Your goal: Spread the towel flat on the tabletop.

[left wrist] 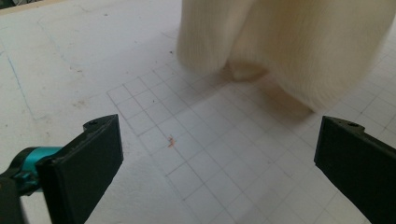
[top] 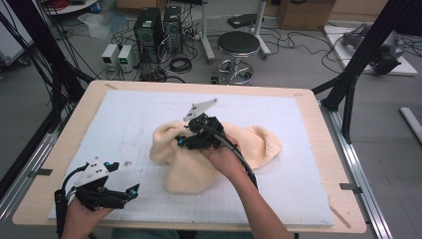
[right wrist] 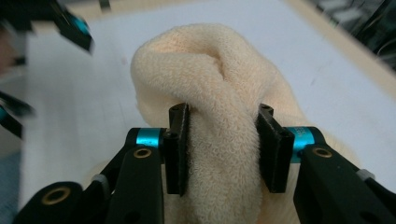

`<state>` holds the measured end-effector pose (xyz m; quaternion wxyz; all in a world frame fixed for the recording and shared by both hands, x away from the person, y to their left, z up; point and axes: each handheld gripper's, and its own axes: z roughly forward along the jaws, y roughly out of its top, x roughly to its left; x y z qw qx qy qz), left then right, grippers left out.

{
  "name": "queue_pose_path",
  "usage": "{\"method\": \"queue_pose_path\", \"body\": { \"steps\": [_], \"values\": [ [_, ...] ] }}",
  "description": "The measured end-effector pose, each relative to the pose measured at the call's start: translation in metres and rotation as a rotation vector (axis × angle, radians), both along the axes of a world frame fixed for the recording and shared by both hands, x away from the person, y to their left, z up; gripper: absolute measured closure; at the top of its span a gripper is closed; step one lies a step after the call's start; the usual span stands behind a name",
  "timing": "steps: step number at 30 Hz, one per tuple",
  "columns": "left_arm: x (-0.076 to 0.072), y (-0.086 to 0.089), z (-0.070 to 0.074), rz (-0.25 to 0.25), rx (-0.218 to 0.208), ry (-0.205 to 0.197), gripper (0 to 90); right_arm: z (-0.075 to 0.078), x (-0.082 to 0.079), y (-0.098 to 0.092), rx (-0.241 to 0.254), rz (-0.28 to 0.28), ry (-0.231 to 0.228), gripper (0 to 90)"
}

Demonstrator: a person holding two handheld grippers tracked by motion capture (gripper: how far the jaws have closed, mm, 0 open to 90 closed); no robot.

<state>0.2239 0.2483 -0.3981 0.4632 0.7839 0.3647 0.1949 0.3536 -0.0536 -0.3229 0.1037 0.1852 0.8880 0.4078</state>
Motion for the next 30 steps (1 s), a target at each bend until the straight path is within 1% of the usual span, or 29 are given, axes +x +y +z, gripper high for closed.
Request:
{"method": "queue_pose_path", "body": {
  "steps": [2, 3, 4, 5, 6, 7, 8, 9, 10, 11, 14, 16, 17, 18, 20, 21, 22, 23, 24, 25, 26, 27, 28, 29, 30],
  "values": [
    [0.0, -0.002, 0.0, -0.006, -0.005, 0.0, 1.7, -0.024, 0.007, 0.002, -0.046, 0.001, 0.028, 55.2],
    [0.001, -0.004, 0.0, -0.012, -0.005, 0.003, 1.7, -0.034, 0.009, 0.001, -0.062, 0.003, 0.023, 53.5],
    [0.001, -0.006, 0.0, -0.018, -0.002, 0.002, 1.7, -0.04, 0.01, -0.001, -0.069, -0.004, 0.028, 50.5],
    [0.002, -0.008, 0.0, -0.023, 0.0, 0.003, 1.7, -0.043, 0.012, -0.004, -0.059, -0.013, 0.037, 47.3],
    [0.003, -0.01, 0.0, -0.03, 0.003, 0.005, 1.7, -0.039, 0.011, -0.011, -0.023, -0.012, 0.033, 41.1],
    [0.004, -0.013, 0.0, -0.035, 0.005, 0.007, 1.7, -0.035, 0.009, -0.014, -0.001, -0.016, 0.018, 38.1],
    [0.005, -0.016, 0.0, -0.041, 0.007, 0.004, 1.7, -0.035, 0.009, -0.014, -0.001, -0.016, 0.018, 38.1],
    [0.006, -0.019, 0.0, -0.05, 0.014, 0.009, 1.7, -0.024, 0.002, -0.023, 0.037, -0.02, -0.015, 36.1],
    [0.006, -0.021, 0.0, -0.057, 0.022, 0.007, 1.7, -0.019, -0.002, -0.028, 0.045, -0.021, -0.033, 34.3],
    [0.007, -0.024, 0.0, -0.062, 0.021, 0.006, 1.7, -0.019, -0.002, -0.028, 0.045, -0.021, -0.033, 34.3],
    [0.008, -0.03, 0.0, -0.071, 0.03, 0.009, 1.7, -0.01, -0.014, -0.042, 0.062, -0.021, -0.063, 33.0],
    [0.009, -0.031, 0.0, -0.078, 0.035, 0.011, 1.7, -0.01, -0.026, -0.051, 0.072, -0.005, -0.072, 33.9],
    [0.009, -0.032, -0.001, -0.074, 0.03, 0.011, 1.7, -0.012, -0.033, -0.054, 0.073, -0.002, -0.074, 35.0],
    [0.009, -0.032, -0.001, -0.071, 0.031, 0.013, 1.7, -0.014, -0.039, -0.057, 0.071, 0.009, -0.082, 36.1],
    [0.009, -0.032, -0.001, -0.068, 0.032, 0.016, 1.7, -0.021, -0.05, -0.06, 0.073, 0.032, -0.077, 40.3],
    [0.009, -0.031, -0.001, -0.069, 0.039, 0.015, 1.7, -0.025, -0.056, -0.062, 0.065, 0.048, -0.078, 42.5],
    [0.009, -0.03, -0.001, -0.062, 0.03, 0.012, 1.7, -0.031, -0.059, -0.063, 0.044, 0.063, -0.088, 43.8],
    [0.009, -0.03, -0.001, -0.06, 0.024, 0.014, 1.7, -0.043, -0.064, -0.066, 0.012, 0.067, -0.083, 45.1],
    [0.009, -0.03, -0.001, -0.06, 0.023, 0.017, 1.7, -0.043, -0.064, -0.066, 0.012, 0.067, -0.083, 45.1],
    [0.01, -0.03, -0.002, -0.06, 0.02, 0.018, 1.7, -0.055, -0.064, -0.068, -0.017, 0.062, -0.062, 46.1],
    [0.01, -0.029, -0.002, -0.058, 0.026, 0.021, 1.7, -0.055, -0.064, -0.068, -0.017, 0.062, -0.062, 46.1],
    [0.011, -0.03, -0.002, -0.06, 0.024, 0.027, 1.7, -0.068, -0.061, -0.066, -0.055, 0.061, -0.052, 48.7],
    [0.011, -0.03, -0.003, -0.06, 0.021, 0.029, 1.7, -0.073, -0.06, -0.064, -0.086, 0.055, -0.053, 50.7],
    [0.011, -0.03, -0.003, -0.062, 0.025, 0.029, 1.7, -0.079, -0.058, -0.062, -0.11, 0.052, -0.058, 54.7],
    [0.011, -0.031, -0.003, -0.064, 0.023, 0.029, 1.7, -0.079, -0.058, -0.062, -0.11, 0.052, -0.058, 54.7]
  ]
}}
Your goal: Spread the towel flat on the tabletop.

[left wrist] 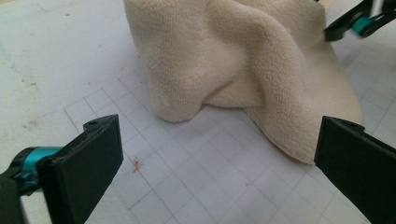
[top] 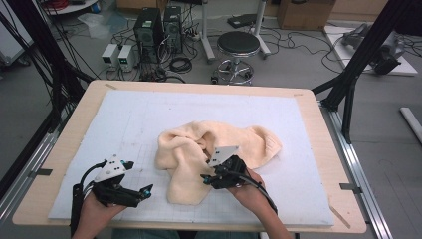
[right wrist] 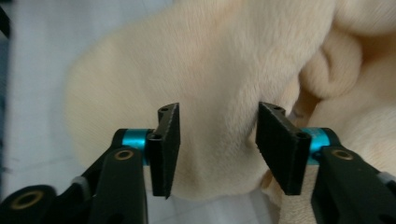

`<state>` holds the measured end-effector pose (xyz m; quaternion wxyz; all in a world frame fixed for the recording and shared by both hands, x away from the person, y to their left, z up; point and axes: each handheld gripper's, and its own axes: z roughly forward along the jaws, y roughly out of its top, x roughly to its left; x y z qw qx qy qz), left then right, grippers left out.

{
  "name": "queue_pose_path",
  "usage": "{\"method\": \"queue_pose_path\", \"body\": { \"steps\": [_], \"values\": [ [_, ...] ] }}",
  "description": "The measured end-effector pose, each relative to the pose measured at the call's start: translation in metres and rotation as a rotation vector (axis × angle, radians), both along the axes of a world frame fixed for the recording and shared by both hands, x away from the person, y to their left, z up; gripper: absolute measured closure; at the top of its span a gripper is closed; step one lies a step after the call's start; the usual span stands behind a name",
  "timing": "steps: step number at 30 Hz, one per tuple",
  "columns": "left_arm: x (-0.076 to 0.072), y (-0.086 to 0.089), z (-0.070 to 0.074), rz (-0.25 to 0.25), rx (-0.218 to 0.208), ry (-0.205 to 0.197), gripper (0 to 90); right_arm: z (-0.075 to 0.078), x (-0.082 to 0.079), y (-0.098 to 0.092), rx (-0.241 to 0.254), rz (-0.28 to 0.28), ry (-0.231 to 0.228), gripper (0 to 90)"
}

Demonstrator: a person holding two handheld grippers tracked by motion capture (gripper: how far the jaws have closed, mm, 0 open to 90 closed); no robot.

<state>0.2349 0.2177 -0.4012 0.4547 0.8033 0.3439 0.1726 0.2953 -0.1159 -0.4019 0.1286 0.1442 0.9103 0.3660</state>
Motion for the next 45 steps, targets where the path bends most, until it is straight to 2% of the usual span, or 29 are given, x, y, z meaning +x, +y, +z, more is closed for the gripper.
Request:
{"method": "queue_pose_path", "body": {
  "steps": [3, 4, 5, 6, 8, 9, 12, 14, 15, 17, 19, 23, 24, 25, 27, 34, 36, 39, 42, 43, 44, 45],
  "values": [
    [0.0, -0.001, 0.0, -0.007, 0.0, 0.003, 1.7, -0.011, 0.005, 0.002, -0.023, 0.007, 0.039, 77.0],
    [0.0, -0.002, -0.001, -0.009, 0.0, 0.002, 1.7, -0.013, 0.006, 0.001, -0.017, 0.009, 0.065, 80.6],
    [0.0, -0.002, -0.001, -0.014, 0.002, 0.006, 1.7, -0.009, 0.008, -0.004, 0.023, 0.011, 0.088, 83.3],
    [0.0, -0.004, -0.001, -0.017, 0.003, 0.006, 1.7, -0.009, 0.008, -0.004, 0.023, 0.011, 0.088, 83.3],
    [0.001, -0.007, -0.001, -0.032, 0.002, 0.013, 1.7, 0.0, 0.007, -0.014, 0.089, 0.006, 0.108, 83.4],
    [0.001, -0.009, -0.001, -0.04, 0.005, 0.013, 1.7, 0.007, 0.006, -0.02, 0.099, 0.005, 0.102, 83.4],
    [0.002, -0.019, -0.001, -0.063, 0.021, 0.014, 1.8, 0.027, 0.001, -0.037, 0.123, -0.011, 0.064, 83.3],
    [0.001, -0.027, -0.001, -0.085, 0.03, 0.012, 2.8, 0.038, -0.002, -0.051, 0.118, -0.035, 0.028, 83.3],
    [0.0, -0.031, -0.001, -0.095, 0.034, 0.012, 2.9, 0.041, -0.004, -0.058, 0.12, -0.053, 0.025, 83.3],
    [0.0, -0.039, -0.002, -0.117, 0.045, 0.011, 2.9, 0.041, -0.004, -0.069, 0.128, -0.066, 0.03, 83.2],
    [0.0, -0.048, -0.003, -0.144, 0.041, 0.022, 3.6, 0.033, -0.005, -0.073, 0.116, -0.072, 0.05, 83.0],
    [0.0, -0.064, -0.005, -0.207, 0.027, 0.038, 15.3, 0.017, -0.006, -0.071, 0.124, -0.074, 0.072, 82.8],
    [0.0, -0.068, -0.006, -0.221, 0.027, 0.041, 15.3, 0.014, -0.005, -0.07, 0.129, -0.071, 0.077, 82.7],
    [-0.001, -0.072, -0.007, -0.237, 0.024, 0.046, 19.9, 0.013, -0.005, -0.069, 0.132, -0.072, 0.089, 82.7],
    [-0.001, -0.079, -0.009, -0.265, 0.026, 0.058, 28.9, 0.011, -0.004, -0.067, 0.136, -0.071, 0.092, 82.6],
    [-0.002, -0.104, -0.018, -0.34, 0.014, 0.102, 48.5, 0.012, -0.001, -0.06, 0.122, -0.051, 0.1, 81.8],
    [0.0, -0.115, -0.022, -0.362, 0.025, 0.119, 53.0, 0.012, -0.001, -0.06, 0.123, -0.056, 0.105, 81.6],
    [0.005, -0.132, -0.029, -0.384, 0.037, 0.15, 55.0, 0.011, -0.001, -0.06, 0.126, -0.054, 0.099, 81.2],
    [0.009, -0.148, -0.037, -0.391, 0.083, 0.181, 55.7, 0.01, -0.001, -0.06, 0.129, -0.056, 0.1, 80.9],
    [0.008, -0.149, -0.038, -0.385, 0.099, 0.149, 59.0, 0.01, -0.001, -0.06, 0.127, -0.059, 0.109, 80.6],
    [0.009, -0.149, -0.037, -0.379, 0.108, 0.142, 67.8, 0.01, -0.001, -0.059, 0.127, -0.061, 0.107, 80.4],
    [0.011, -0.148, -0.037, -0.381, 0.117, 0.142, 82.0, 0.009, 0.0, -0.059, 0.128, -0.059, 0.113, 79.3]
  ]
}}
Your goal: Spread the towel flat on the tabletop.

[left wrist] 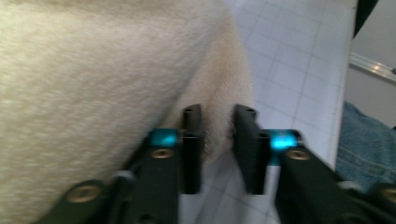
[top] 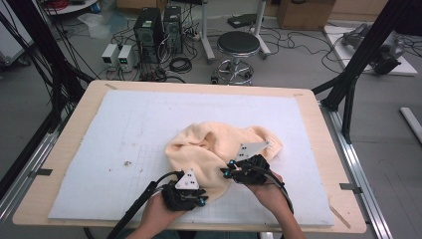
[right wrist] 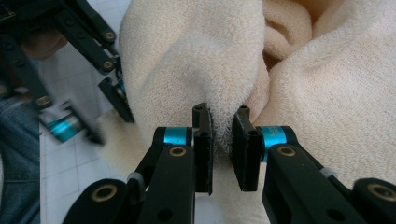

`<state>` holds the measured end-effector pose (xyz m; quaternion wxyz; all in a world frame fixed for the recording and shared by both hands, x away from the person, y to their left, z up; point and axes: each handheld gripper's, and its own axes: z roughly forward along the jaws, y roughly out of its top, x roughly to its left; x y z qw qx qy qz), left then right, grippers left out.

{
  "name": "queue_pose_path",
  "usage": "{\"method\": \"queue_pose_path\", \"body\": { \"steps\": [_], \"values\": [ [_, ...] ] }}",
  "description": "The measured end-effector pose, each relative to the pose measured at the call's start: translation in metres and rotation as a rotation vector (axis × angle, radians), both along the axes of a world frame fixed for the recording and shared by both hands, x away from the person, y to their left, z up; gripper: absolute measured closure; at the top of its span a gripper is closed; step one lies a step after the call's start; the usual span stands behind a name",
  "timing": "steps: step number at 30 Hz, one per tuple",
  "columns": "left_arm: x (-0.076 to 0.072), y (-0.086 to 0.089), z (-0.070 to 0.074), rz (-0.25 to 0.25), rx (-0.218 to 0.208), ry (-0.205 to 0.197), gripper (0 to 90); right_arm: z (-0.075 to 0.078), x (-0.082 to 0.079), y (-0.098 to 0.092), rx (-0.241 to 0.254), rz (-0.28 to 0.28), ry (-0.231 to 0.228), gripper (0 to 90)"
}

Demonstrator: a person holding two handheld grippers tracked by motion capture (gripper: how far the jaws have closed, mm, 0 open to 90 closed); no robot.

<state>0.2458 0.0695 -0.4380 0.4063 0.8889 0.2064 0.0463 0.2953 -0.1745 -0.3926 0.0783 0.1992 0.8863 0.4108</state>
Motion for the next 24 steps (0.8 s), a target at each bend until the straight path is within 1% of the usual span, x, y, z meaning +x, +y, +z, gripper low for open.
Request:
{"method": "queue_pose_path", "body": {
  "steps": [1, 2, 3, 5, 7, 9, 12, 13, 15, 17, 18, 20, 21, 22, 24],
  "values": [
    [0.001, 0.002, 0.001, 0.0, 0.001, 0.007, 84.0, 0.0, 0.0, 0.0, 0.0, 0.0, 0.01, 78.9],
    [0.003, 0.004, 0.002, -0.001, -0.001, 0.017, 84.0, 0.0, 0.0, 0.0, 0.0, 0.0, 0.01, 78.9],
    [0.003, 0.007, 0.003, 0.0, -0.003, 0.017, 85.5, 0.0, 0.0, 0.001, 0.002, 0.007, -0.002, 78.7],
    [0.0, 0.014, 0.008, -0.001, 0.008, -0.003, 85.8, 0.0, -0.001, 0.002, 0.005, 0.012, -0.004, 78.6],
    [-0.006, 0.025, 0.016, 0.002, 0.003, -0.022, 86.0, 0.002, -0.004, 0.003, 0.009, 0.018, 0.003, 78.5],
    [-0.012, 0.043, 0.026, 0.023, -0.011, -0.037, 86.0, 0.004, -0.007, 0.006, 0.014, 0.037, -0.001, 78.6],
    [-0.021, 0.077, 0.042, 0.08, -0.048, -0.065, 86.1, 0.007, -0.015, 0.016, 0.017, 0.072, 0.002, 78.5],
    [-0.025, 0.088, 0.047, 0.102, -0.061, -0.073, 86.1, 0.007, -0.017, 0.021, 0.02, 0.087, 0.007, 78.5],
    [-0.031, 0.11, 0.055, 0.141, -0.074, -0.092, 86.1, 0.007, -0.024, 0.033, 0.023, 0.124, 0.01, 78.5],
    [-0.038, 0.13, 0.062, 0.183, -0.09, -0.107, 86.1, 0.007, -0.031, 0.048, 0.021, 0.166, 0.025, 78.2],
    [-0.041, 0.138, 0.064, 0.195, -0.092, -0.115, 86.1, 0.006, -0.033, 0.056, 0.025, 0.194, 0.023, 77.3],
    [-0.047, 0.153, 0.067, 0.209, -0.067, -0.128, 86.1, 0.005, -0.041, 0.072, 0.026, 0.239, 0.033, 74.6],
    [-0.049, 0.159, 0.066, 0.217, -0.058, -0.132, 86.1, 0.004, -0.043, 0.078, 0.035, 0.265, 0.039, 72.0],
    [-0.052, 0.164, 0.064, 0.232, -0.052, -0.13, 86.1, 0.004, -0.044, 0.082, 0.037, 0.278, 0.038, 68.2],
    [-0.053, 0.176, 0.058, 0.26, -0.033, -0.126, 86.1, 0.005, -0.045, 0.085, 0.038, 0.279, 0.022, 63.3]
  ]
}}
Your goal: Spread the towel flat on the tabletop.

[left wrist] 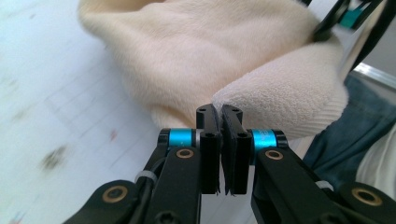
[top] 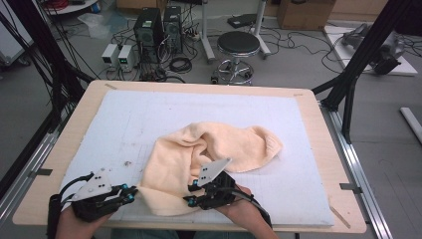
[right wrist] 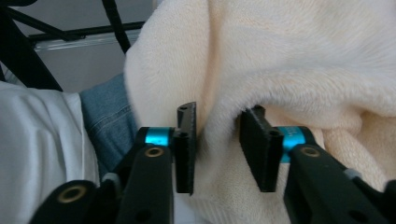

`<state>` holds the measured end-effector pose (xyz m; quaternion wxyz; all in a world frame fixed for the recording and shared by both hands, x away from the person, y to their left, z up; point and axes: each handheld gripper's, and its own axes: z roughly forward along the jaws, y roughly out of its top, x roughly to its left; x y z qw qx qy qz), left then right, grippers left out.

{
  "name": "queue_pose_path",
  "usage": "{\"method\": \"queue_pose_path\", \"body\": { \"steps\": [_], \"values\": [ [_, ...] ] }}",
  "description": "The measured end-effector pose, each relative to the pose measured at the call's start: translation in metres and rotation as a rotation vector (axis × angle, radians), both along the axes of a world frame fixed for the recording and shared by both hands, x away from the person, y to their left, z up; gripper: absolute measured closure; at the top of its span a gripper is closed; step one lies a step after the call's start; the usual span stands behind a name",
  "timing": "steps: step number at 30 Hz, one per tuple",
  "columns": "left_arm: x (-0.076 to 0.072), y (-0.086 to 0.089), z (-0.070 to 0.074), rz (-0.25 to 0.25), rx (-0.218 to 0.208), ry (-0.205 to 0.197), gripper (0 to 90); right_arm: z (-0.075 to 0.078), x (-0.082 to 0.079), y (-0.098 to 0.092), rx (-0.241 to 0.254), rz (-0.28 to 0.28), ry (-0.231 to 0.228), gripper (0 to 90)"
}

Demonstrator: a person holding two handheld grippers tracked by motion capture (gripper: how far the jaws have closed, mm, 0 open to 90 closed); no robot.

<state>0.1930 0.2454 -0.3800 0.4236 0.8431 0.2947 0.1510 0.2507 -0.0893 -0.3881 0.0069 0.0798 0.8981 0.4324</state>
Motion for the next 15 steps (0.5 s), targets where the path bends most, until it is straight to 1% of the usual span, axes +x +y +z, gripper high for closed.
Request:
{"method": "queue_pose_path", "body": {
  "steps": [2, 4, 5, 6, 7, 9, 11, 12, 14, 15],
  "values": [
    [0.003, 0.011, -0.008, 0.037, -0.008, 0.022, 86.1, 0.001, 0.004, -0.004, 0.002, -0.026, -0.023, 57.8],
    [0.008, 0.018, -0.015, 0.056, -0.013, 0.047, 85.8, 0.003, 0.01, -0.013, 0.012, -0.064, -0.035, 56.6],
    [0.01, 0.02, -0.017, 0.07, -0.023, 0.052, 83.3, 0.004, 0.016, -0.023, -0.005, -0.101, -0.08, 56.7],
    [0.012, 0.021, -0.018, 0.066, -0.029, 0.058, 83.3, 0.004, 0.016, -0.023, -0.005, -0.101, -0.08, 56.7],
    [0.013, 0.02, -0.018, 0.066, -0.038, 0.06, 79.9, 0.003, 0.02, -0.027, -0.016, -0.117, -0.103, 57.1],
    [0.016, 0.013, -0.015, 0.056, -0.054, 0.048, 68.2, 0.001, 0.027, -0.033, -0.044, -0.145, -0.12, 57.8],
    [0.019, 0.005, -0.012, 0.032, -0.062, 0.039, 62.2, -0.003, 0.034, -0.036, -0.09, -0.161, -0.164, 59.0],
    [0.021, 0.001, -0.012, 0.024, -0.066, 0.036, 59.4, -0.005, 0.037, -0.037, -0.098, -0.16, -0.169, 59.0],
    [0.027, -0.009, -0.014, -0.007, -0.053, 0.047, 56.1, -0.008, 0.043, -0.036, -0.106, -0.169, -0.169, 58.1],
    [0.031, -0.015, -0.016, -0.022, -0.041, 0.055, 55.8, -0.009, 0.046, -0.035, -0.107, -0.17, -0.178, 57.3]
  ]
}}
